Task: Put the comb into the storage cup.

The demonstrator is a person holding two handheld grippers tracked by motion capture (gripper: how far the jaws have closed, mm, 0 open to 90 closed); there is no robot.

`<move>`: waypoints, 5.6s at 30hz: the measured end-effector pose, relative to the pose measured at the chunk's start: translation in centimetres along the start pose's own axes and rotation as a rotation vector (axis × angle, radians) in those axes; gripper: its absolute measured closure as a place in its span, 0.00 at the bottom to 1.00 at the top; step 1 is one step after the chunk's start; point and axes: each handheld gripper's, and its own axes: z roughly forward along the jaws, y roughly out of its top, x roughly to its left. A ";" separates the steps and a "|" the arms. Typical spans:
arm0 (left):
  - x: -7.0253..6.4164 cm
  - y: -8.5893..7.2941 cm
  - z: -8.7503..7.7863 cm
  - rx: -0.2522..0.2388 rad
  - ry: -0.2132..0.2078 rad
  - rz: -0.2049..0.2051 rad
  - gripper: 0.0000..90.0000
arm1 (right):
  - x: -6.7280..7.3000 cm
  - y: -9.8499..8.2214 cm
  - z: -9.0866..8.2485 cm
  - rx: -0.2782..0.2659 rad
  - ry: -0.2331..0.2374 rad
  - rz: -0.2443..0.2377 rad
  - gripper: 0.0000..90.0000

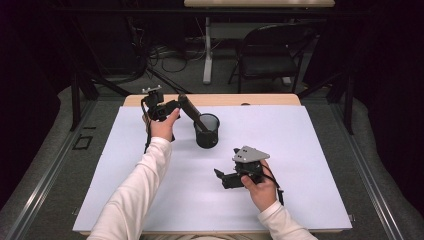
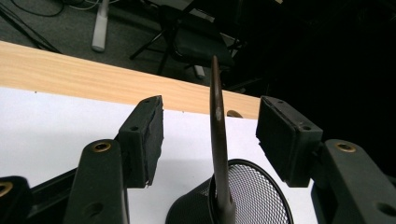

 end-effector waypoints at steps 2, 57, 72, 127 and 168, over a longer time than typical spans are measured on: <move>0.0 0.0 0.1 -0.007 0.002 0.007 0.45 | 0.0 0.0 0.0 -0.002 0.002 0.000 0.08; -0.3 1.3 -2.6 0.006 0.047 0.242 0.30 | 0.1 0.0 0.1 0.001 -0.001 -0.008 0.08; 0.1 2.0 -4.3 0.031 -0.001 0.294 0.17 | 0.1 0.0 0.1 -0.001 -0.003 -0.004 0.08; -3.0 -0.7 -10.0 0.103 -0.220 0.542 0.18 | -0.2 0.1 -0.2 -0.005 -0.017 0.007 0.09; 0.5 -4.6 -16.1 0.114 -0.273 0.538 0.18 | -0.6 1.2 -3.0 -0.035 -0.040 0.000 0.09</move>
